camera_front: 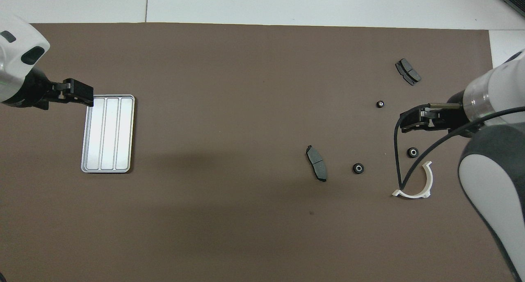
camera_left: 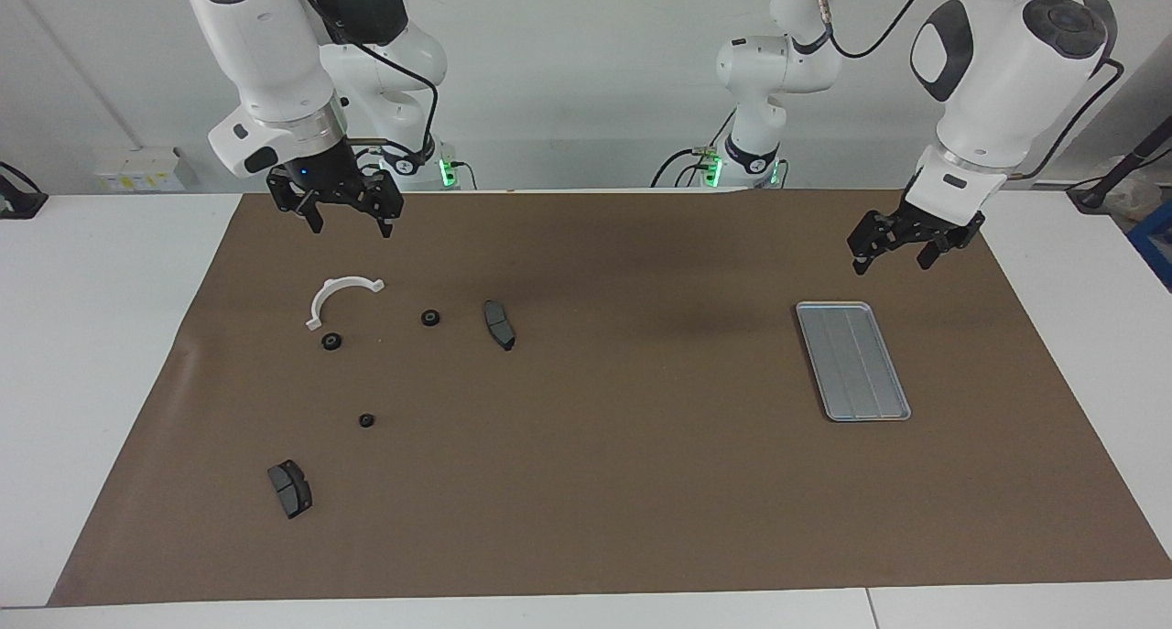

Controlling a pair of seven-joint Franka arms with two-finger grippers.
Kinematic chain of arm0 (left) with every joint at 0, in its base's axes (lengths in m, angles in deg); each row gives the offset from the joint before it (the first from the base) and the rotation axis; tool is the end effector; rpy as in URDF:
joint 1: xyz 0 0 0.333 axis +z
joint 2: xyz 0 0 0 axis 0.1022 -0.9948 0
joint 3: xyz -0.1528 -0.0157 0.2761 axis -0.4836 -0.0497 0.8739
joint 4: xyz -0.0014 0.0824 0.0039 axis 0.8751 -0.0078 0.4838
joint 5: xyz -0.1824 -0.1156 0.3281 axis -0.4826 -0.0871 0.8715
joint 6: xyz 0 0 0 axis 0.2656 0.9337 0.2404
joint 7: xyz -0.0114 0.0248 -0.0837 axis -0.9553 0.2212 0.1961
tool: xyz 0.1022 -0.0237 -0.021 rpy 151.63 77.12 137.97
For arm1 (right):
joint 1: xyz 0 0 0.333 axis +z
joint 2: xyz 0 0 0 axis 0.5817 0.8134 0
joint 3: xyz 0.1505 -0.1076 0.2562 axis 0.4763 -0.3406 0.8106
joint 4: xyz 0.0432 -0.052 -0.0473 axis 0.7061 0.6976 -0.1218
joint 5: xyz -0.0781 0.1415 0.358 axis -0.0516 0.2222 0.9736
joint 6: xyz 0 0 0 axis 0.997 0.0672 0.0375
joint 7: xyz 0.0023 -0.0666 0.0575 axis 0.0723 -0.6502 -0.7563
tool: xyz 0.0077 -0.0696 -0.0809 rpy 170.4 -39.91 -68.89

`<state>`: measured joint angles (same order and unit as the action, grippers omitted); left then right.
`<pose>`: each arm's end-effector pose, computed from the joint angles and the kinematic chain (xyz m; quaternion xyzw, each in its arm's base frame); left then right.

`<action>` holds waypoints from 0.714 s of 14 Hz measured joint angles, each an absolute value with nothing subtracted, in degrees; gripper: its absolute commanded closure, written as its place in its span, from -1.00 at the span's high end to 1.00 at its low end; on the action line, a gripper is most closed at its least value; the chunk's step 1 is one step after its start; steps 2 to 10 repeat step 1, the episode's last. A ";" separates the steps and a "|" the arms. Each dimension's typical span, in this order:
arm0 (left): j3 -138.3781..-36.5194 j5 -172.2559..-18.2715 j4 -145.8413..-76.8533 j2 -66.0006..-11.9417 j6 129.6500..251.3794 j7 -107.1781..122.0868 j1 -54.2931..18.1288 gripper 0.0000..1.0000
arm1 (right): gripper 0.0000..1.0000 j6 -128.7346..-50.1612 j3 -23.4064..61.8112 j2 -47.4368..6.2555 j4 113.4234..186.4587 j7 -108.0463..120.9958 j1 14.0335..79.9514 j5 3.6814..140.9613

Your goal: Place bearing gear from tray to pile

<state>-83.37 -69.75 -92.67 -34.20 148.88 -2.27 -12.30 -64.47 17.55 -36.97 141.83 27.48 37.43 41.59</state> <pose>0.5879 -0.0554 0.5793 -1.0000 -0.0026 -0.0093 0.0025 0.5450 0.0710 0.5943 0.9987 -0.0480 -0.0167 0.0052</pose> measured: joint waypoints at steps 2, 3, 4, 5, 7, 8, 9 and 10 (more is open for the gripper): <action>-83.37 -69.75 -92.67 -34.20 148.88 -2.28 -12.30 1.00 | 1.00 -64.47 17.46 -36.97 141.83 27.11 37.31 41.68; -83.37 -69.75 -92.67 -34.20 148.88 -2.28 -12.30 1.00 | 1.00 -64.47 17.46 -36.97 141.83 27.11 37.31 41.68; -83.37 -69.75 -92.67 -34.20 148.88 -2.28 -12.30 1.00 | 1.00 -64.47 17.46 -36.97 141.83 27.11 37.31 41.68; -83.37 -69.75 -92.67 -34.20 148.88 -2.28 -12.30 1.00 | 1.00 -64.47 17.46 -36.97 141.83 27.11 37.31 41.68; -83.37 -69.75 -92.67 -34.20 148.88 -2.28 -12.30 1.00 | 1.00 -64.47 17.46 -36.97 141.83 27.11 37.31 41.68; -83.37 -69.75 -92.67 -34.20 148.88 -2.28 -12.30 1.00 | 1.00 -64.47 17.46 -36.97 141.83 27.11 37.31 41.68; -83.37 -69.75 -92.67 -34.20 148.88 -2.28 -12.30 1.00 | 1.00 -64.47 17.46 -36.97 141.83 27.11 37.31 41.68; -83.37 -69.75 -92.67 -34.20 148.88 -2.28 -12.30 1.00 | 1.00 -64.47 17.46 -36.97 141.83 27.11 37.31 41.68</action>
